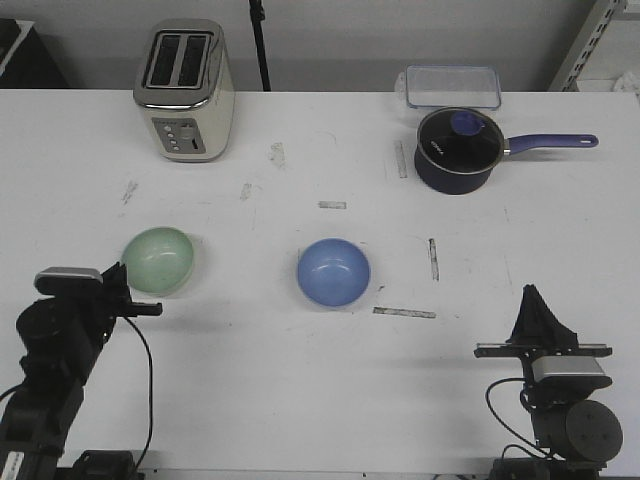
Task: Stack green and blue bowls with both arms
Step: 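Reach the left gripper to the green bowl rim and grasp it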
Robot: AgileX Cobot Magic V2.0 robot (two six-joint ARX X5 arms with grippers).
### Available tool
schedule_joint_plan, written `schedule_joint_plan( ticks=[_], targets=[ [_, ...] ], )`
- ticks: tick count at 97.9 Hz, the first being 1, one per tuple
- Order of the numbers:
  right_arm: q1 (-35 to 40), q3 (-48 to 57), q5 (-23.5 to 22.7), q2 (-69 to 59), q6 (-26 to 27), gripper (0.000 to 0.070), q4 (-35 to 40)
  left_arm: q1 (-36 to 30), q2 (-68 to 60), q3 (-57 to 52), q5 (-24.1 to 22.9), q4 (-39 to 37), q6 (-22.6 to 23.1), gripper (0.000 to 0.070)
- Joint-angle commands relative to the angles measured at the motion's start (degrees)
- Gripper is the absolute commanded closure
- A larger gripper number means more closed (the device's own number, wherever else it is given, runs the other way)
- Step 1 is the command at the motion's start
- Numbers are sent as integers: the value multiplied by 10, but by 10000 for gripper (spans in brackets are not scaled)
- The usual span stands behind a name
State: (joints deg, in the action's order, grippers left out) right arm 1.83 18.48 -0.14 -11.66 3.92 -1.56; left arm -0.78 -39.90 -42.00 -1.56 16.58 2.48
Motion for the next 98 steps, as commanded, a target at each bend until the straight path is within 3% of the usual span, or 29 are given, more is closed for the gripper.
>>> schedule_joint_plan(
  ticks=[1,43,53,69,85,90,98],
  targets=[
    [0,2,2,0,7,697,-5,0,-45,-39,-1,42,3,698],
    [0,2,2,0,7,697,-6,32,-280,-243,22,257,-155,698],
    [0,2,2,0,7,697,-6,52,-321,-290,54,303,-156,698],
    [0,2,2,0,7,697,-5,100,-369,-349,153,358,-153,698],
    [0,2,2,0,7,697,-5,138,-382,-355,146,361,-155,688],
    [0,2,2,0,7,697,-5,149,-385,-355,140,365,-154,635],
    [0,2,2,0,7,697,-6,161,-388,-355,131,367,-153,449]
  ],
)
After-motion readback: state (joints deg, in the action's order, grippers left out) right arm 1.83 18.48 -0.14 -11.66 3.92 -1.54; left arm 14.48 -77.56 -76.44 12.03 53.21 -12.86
